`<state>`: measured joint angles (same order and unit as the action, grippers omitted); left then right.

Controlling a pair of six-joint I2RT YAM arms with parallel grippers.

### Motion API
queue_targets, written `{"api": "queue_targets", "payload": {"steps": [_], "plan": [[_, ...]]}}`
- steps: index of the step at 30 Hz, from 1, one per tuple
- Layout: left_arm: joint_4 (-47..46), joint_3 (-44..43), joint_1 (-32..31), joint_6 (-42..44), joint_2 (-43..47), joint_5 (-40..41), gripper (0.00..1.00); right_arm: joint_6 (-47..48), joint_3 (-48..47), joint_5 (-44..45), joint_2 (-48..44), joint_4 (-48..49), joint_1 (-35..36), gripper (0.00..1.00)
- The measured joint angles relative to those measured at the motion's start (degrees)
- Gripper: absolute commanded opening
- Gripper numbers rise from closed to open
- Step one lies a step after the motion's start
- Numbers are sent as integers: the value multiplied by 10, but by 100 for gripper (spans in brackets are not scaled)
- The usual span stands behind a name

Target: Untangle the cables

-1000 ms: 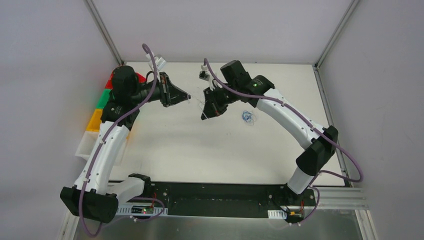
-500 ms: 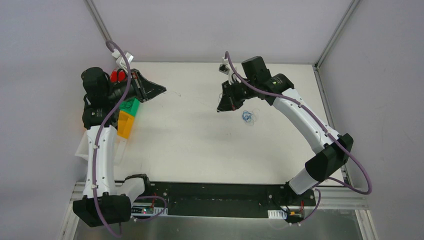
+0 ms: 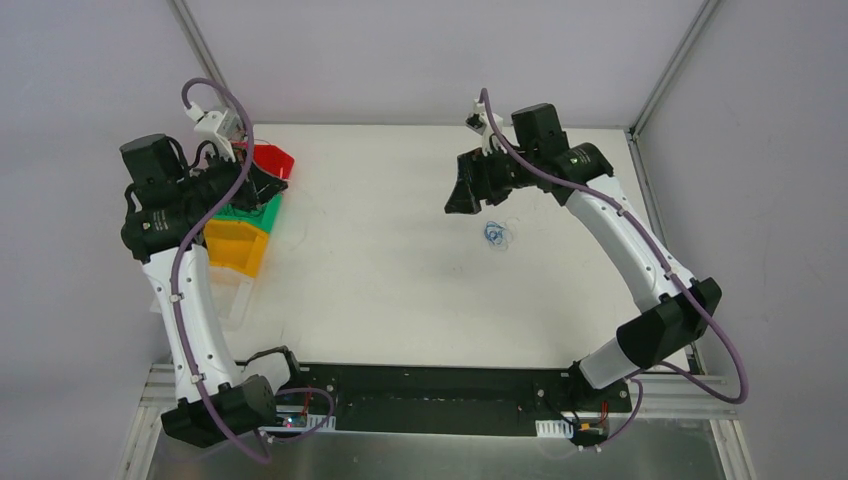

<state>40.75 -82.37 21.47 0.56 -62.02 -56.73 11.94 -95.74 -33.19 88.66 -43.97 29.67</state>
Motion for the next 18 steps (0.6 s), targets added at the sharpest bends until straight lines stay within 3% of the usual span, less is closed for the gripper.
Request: {"api": "queue_targets", "payload": {"steps": [6,18], "plan": [[156,-71,45,160,-16,132,0,7,0,7,-11,0,-7,79],[357,-277,280,419,-159,226,0,37,-14,6,-3,-29,-24,79]]}}
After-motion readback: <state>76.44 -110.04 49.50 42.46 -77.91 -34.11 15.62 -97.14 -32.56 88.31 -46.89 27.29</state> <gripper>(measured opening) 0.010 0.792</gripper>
